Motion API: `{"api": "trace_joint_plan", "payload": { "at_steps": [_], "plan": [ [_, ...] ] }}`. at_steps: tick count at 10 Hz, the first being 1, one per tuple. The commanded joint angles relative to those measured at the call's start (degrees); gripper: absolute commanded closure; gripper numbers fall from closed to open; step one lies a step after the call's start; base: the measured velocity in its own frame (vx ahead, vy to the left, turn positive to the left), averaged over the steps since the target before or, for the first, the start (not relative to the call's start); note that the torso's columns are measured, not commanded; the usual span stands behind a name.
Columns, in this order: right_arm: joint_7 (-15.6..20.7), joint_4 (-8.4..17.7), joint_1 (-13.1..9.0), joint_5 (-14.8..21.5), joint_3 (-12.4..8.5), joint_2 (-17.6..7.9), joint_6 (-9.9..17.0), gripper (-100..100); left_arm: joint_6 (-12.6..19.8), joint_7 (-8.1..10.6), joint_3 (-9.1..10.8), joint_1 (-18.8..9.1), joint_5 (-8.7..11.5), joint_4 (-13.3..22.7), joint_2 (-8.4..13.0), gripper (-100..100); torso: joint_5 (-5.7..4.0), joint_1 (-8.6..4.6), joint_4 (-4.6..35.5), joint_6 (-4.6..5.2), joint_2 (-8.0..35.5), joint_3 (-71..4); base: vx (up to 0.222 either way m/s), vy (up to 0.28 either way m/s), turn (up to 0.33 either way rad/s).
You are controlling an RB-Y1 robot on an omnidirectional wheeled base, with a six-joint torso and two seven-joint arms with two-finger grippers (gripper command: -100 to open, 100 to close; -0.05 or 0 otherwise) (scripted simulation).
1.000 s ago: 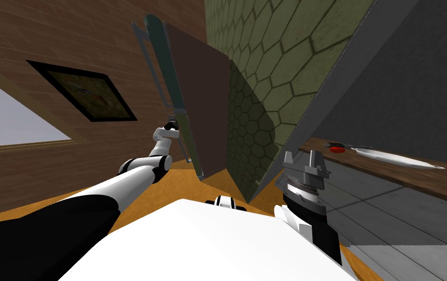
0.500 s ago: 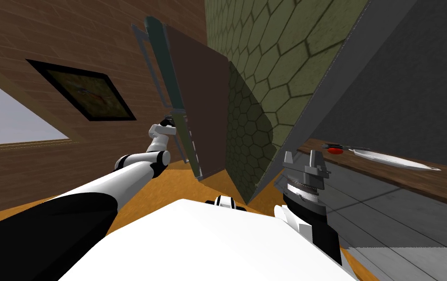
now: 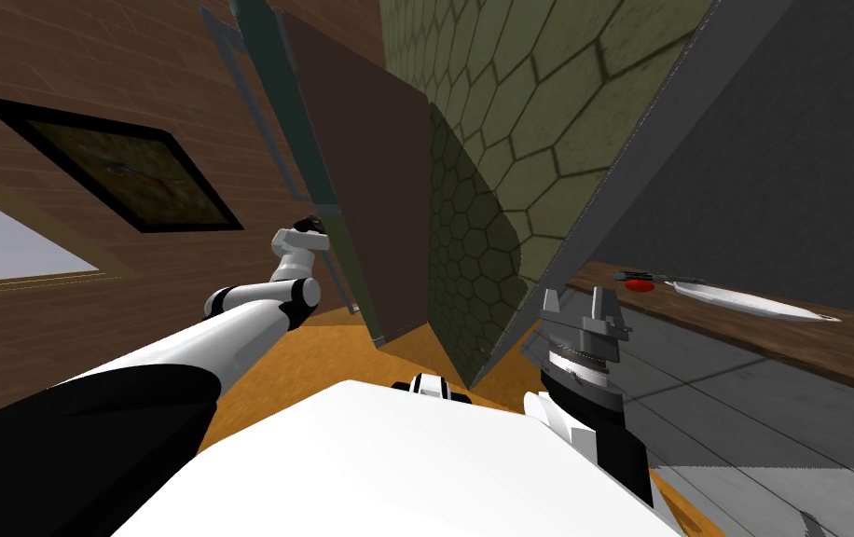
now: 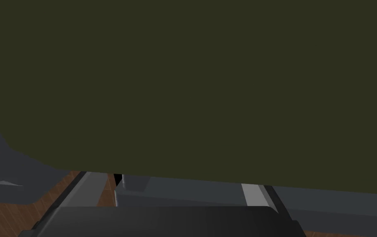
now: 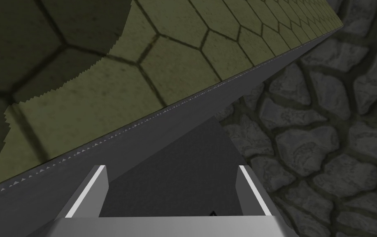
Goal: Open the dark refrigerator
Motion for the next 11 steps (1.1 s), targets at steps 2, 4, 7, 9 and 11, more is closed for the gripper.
{"api": "trace_joint_plan", "payload": {
  "at_steps": [2, 4, 7, 9, 11],
  "plan": [
    [0.0, 0.0, 0.0, 0.0, 0.0, 0.0, 0.0, 0, 1.7, 0.40, 0.56, -0.8, -0.3, 0.2, 0.7, -100, -0.07, -0.06, 0.0, 0.02, 0.0, 0.0, 0.010, -0.015, 0.001],
    [0.0, 0.0, 0.0, 0.0, 0.0, 0.0, 0.0, 0, 2.2, 0.40, 0.61, -1.1, -0.5, 0.1, 1.0, -100, -0.02, 0.12, 0.0, 0.04, -0.2, -0.1, 0.052, 0.050, -0.024],
    [0.0, 0.0, 0.0, 0.0, 0.0, 0.0, 0.0, 0, 2.3, -0.08, -0.20, -1.8, 0.4, 0.2, 0.4, 100, 0.40, 0.62, -0.3, 0.16, -0.2, -0.2, -0.060, 0.125, -0.049],
    [0.0, 0.0, 0.0, 0.0, 0.0, 0.0, 0.0, 0, 2.2, -0.53, -1.00, -2.4, 1.4, 0.3, -0.3, 100, 0.35, 0.80, -0.3, 0.12, -0.6, -0.4, -0.138, 0.259, -0.073],
    [0.0, 0.0, 0.0, 0.0, 0.0, 0.0, 0.0, 0, 2.2, -0.97, -1.80, -2.9, 2.3, 0.4, -0.9, 100, 0.20, 0.45, -0.4, 0.22, -0.9, -0.6, -0.128, 0.290, -0.059]
  ]
}}
